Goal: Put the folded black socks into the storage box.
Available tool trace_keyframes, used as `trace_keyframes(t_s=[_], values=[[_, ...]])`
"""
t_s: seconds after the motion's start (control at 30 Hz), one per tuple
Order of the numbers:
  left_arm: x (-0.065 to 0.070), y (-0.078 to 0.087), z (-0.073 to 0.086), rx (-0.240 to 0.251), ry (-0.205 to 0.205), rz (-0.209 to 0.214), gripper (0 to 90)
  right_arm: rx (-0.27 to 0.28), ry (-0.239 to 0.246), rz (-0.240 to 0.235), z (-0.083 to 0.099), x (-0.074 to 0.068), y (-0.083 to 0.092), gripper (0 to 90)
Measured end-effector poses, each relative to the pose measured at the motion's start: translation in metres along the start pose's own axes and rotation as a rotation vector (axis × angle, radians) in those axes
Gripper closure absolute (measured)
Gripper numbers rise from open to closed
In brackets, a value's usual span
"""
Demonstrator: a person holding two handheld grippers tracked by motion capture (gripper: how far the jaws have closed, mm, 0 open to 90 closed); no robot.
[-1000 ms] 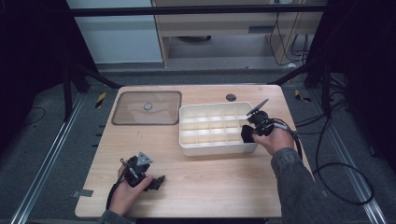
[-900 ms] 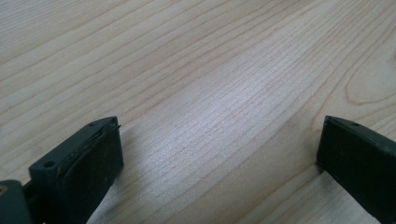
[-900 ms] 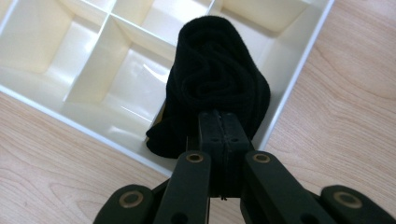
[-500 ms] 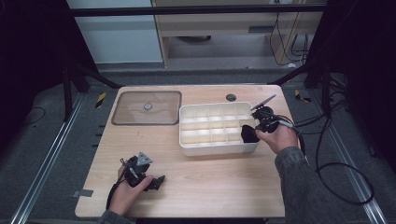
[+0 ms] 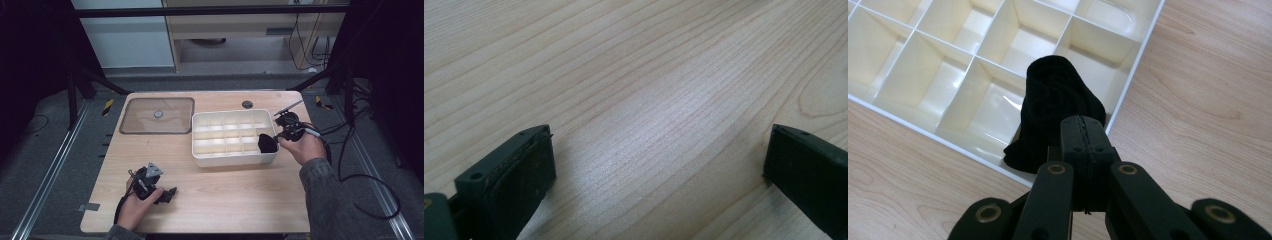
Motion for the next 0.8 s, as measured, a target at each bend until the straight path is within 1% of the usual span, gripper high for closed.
trace_keyframes(t_s=[0.07,0.27,0.33,0.37,0.63,0.8], values=[[-0.001,0.000,0.000,0.004,-0.001,0.000,0.0,-0.001,-0.011,-0.004,0.001,0.000,0.002,90.0],[-0.003,-0.001,-0.001,0.022,0.002,-0.004,0.0,0.016,-0.016,0.000,0.002,0.004,0.005,90.0],[-0.004,-0.001,-0.001,0.023,-0.001,-0.003,0.0,0.025,-0.017,-0.001,0.002,0.006,0.006,90.0],[-0.004,-0.001,-0.001,0.023,-0.001,-0.003,0.0,0.025,-0.028,-0.002,0.002,0.006,0.007,90.0],[-0.005,-0.001,-0.001,0.027,-0.005,-0.007,0.0,0.054,-0.041,-0.003,0.006,0.013,0.014,90.0],[-0.005,-0.001,-0.001,0.026,-0.006,-0.007,0.0,0.063,-0.051,0.001,0.008,0.018,0.015,90.0]])
Point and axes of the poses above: each handheld gripper's, and its own axes: y roughly backward along the jaws, z roughly out of its underside, x roughly to its right, the point moved 7 cm from there along -y, roughly forward along the jaws, and after that the axes turned 7 degrees about z, right-handed, at the moved point
